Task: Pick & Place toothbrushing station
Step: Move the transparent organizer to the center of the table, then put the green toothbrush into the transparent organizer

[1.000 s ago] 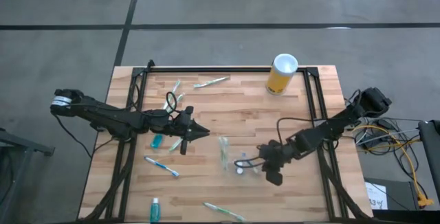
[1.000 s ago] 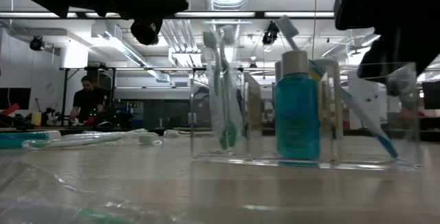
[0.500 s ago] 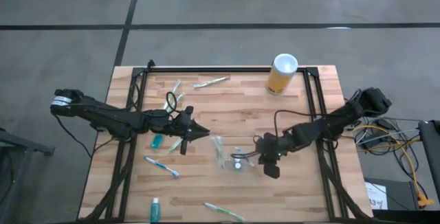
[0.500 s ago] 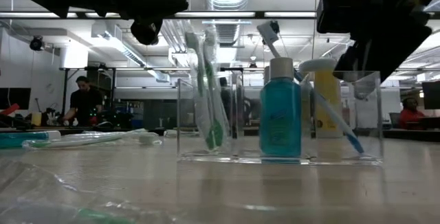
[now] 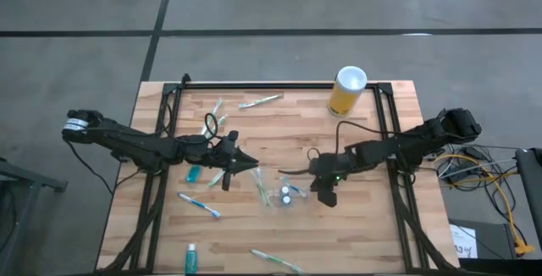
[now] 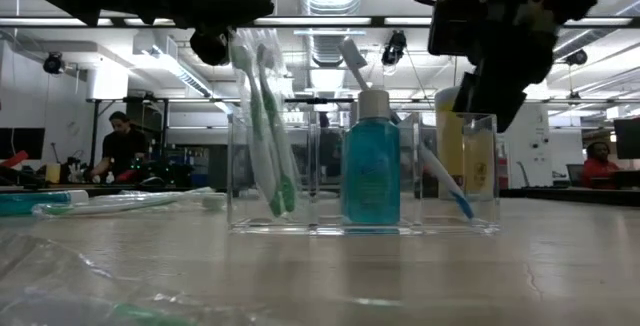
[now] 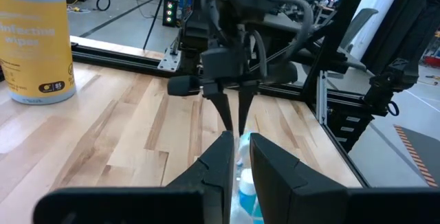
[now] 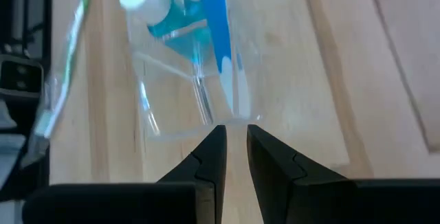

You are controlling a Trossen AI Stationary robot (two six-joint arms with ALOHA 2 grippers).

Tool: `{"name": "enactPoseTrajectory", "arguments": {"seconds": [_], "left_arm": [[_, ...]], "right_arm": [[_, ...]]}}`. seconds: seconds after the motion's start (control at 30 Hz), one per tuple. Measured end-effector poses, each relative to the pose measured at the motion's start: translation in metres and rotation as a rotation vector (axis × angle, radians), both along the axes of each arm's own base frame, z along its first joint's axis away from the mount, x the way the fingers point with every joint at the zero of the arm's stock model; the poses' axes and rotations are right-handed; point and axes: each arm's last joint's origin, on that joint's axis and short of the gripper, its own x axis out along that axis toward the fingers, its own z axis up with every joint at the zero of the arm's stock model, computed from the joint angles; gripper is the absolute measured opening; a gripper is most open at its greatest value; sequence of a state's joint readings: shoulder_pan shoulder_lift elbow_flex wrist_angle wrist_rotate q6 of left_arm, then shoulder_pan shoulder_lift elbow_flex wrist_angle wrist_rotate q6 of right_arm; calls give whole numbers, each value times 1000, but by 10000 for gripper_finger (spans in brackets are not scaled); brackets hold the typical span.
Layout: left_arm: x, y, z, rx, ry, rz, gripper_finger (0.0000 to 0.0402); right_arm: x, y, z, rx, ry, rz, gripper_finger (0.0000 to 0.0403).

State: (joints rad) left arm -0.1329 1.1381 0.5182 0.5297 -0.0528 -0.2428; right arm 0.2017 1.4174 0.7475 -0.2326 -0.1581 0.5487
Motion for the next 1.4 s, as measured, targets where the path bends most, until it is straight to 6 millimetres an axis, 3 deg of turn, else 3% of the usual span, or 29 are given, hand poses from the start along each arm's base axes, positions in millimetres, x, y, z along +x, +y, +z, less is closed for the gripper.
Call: {"name": "enactPoseTrajectory", "arguments": {"seconds": [0.5,0.77,1.07,1.4], "left_arm": [[0,0,0,0,0,0,53],[0,0,0,0,0,0,53],[0,0,0,0,0,0,53],[0,0,0,0,0,0,53]], "right_arm": [[7,0,14,99,-80,-52,56],[-22,2,42,105,86,-79,44],[-48,33,68,111,-30,93,43],[-63,55,73,9,-102,108,43]]}}
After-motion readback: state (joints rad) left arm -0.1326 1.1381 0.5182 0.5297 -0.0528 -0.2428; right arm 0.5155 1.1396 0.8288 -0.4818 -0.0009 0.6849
